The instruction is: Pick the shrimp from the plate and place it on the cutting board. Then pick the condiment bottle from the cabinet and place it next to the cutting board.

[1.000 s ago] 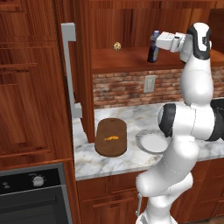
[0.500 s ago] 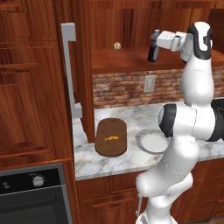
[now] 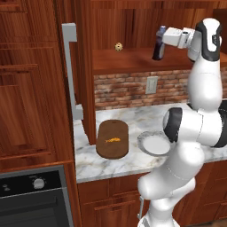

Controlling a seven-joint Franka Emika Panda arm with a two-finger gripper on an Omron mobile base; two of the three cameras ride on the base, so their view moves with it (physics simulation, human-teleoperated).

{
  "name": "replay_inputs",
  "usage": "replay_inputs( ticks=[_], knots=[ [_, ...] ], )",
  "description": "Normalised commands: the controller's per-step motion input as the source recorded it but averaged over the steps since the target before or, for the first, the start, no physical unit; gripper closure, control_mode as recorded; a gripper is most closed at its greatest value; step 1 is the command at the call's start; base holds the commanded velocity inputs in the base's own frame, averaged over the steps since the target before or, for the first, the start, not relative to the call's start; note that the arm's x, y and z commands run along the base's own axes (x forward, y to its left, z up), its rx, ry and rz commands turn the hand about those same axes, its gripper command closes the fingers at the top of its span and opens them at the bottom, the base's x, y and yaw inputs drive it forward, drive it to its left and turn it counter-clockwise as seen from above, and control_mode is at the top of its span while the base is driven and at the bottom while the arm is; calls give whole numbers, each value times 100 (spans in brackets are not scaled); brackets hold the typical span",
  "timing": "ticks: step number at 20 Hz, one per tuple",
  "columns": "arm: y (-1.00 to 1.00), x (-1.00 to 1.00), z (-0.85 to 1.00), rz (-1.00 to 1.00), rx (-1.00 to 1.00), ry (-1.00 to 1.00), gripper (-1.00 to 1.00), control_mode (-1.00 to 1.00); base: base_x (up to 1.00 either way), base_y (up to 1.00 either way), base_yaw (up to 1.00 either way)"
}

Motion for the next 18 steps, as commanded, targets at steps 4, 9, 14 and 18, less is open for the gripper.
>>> replay_inputs(
  ticks=[4, 9, 14, 18],
  knots=[
    [0, -37, 2, 0, 0, 0, 100, -100, 0, 0, 0],
    [0, -47, 0, 0, 0, 0, 100, -100, 0, 0, 0],
    [0, -56, 0, 0, 0, 0, 100, -100, 0, 0, 0],
    [0, -63, 0, 0, 0, 0, 100, -100, 0, 0, 0]
  ],
)
